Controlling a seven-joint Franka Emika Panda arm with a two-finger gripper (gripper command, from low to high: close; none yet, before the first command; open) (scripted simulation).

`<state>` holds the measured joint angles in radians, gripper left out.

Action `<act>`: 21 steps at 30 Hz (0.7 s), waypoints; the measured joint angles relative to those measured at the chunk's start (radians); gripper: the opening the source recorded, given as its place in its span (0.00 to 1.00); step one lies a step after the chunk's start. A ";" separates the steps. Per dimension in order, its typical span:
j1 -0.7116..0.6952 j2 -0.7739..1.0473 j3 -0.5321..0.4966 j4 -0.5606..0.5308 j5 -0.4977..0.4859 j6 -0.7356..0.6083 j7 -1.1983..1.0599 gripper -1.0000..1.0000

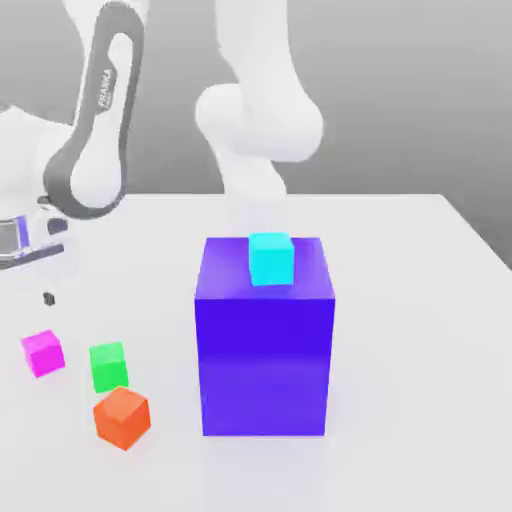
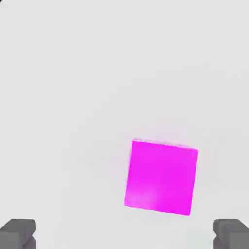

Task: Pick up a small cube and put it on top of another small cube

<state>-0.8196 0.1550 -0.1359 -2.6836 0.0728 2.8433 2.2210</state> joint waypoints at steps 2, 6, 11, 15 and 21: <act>-0.020 0.070 0.024 0.011 0.036 0.055 -0.017 0.50; -0.058 0.175 0.068 0.030 0.065 0.138 -0.037 0.00; -0.064 0.192 0.075 0.034 0.068 0.154 -0.040 0.00; -0.041 0.097 0.045 0.014 0.037 0.078 -0.015 0.00; 0.006 -0.100 0.043 -0.052 -0.063 -0.051 -0.034 0.00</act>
<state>-0.8134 0.0554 -0.0926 -2.7357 0.0098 2.7925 2.1869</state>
